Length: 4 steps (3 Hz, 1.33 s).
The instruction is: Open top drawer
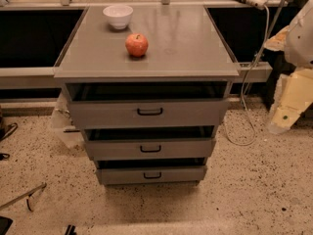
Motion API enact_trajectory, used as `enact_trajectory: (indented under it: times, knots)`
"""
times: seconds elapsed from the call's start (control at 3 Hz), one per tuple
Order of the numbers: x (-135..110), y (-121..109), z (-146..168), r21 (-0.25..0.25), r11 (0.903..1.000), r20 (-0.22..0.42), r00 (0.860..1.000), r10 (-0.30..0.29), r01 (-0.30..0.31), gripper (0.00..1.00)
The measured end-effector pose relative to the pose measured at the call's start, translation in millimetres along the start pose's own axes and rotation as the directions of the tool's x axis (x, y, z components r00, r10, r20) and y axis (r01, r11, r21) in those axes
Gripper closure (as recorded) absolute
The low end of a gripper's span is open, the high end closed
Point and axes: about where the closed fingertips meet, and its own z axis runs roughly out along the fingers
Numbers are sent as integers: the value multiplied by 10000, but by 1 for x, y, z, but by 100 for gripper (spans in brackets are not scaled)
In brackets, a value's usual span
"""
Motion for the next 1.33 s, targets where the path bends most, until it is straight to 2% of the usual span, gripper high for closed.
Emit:
enact_trajectory:
  times: [0.33, 0.67, 1.0, 1.33]
  knots:
    - [0, 0, 0, 0, 10000, 0, 10000, 0, 0, 0]
    - [3, 1, 18, 92, 9999, 91, 9999, -65, 64, 0]
    - [10, 5, 63, 2, 9998, 635, 9978, -206, 206, 0]
    - [7, 5, 119, -83, 9991, 1594, 9864, -398, 416, 0]
